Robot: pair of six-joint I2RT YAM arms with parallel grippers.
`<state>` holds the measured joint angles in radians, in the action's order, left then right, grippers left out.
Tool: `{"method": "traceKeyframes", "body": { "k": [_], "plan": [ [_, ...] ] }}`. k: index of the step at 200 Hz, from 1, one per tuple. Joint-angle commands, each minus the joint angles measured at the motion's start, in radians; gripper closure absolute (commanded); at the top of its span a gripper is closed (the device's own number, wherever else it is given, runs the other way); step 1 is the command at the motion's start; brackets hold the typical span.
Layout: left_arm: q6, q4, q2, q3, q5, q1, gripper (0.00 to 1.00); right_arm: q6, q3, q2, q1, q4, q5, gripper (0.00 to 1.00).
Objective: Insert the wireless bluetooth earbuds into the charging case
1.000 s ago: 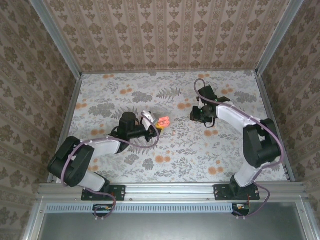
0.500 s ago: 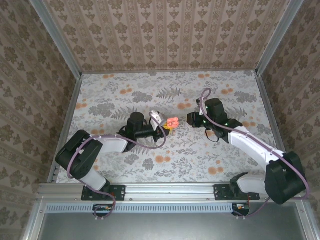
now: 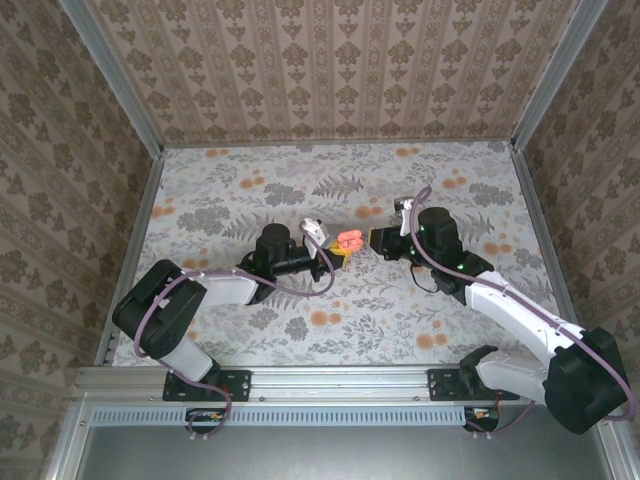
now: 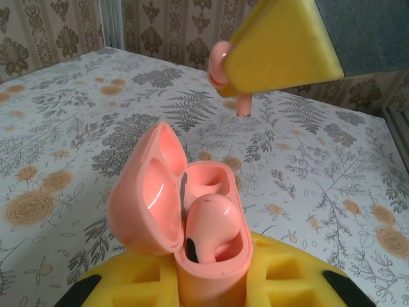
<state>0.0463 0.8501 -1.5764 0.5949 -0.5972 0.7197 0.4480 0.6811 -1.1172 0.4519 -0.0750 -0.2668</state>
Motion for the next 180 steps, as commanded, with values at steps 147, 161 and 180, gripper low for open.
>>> {"method": "traceKeyframes", "body": {
  "k": [147, 161, 180],
  "plan": [
    [0.040, 0.070, 0.010, 0.019, -0.015, 0.014, 0.84, 0.031, 0.012, -0.021, 0.044, -0.117, -0.020, 0.76],
    [0.040, 0.069, 0.011, 0.018, -0.015, 0.015, 0.84, 0.031, 0.014, -0.028, 0.045, -0.119, -0.020, 0.76],
    [0.041, 0.069, 0.015, 0.018, -0.014, 0.015, 0.84, 0.029, 0.016, -0.033, 0.047, -0.118, -0.018, 0.76]
  ]
}}
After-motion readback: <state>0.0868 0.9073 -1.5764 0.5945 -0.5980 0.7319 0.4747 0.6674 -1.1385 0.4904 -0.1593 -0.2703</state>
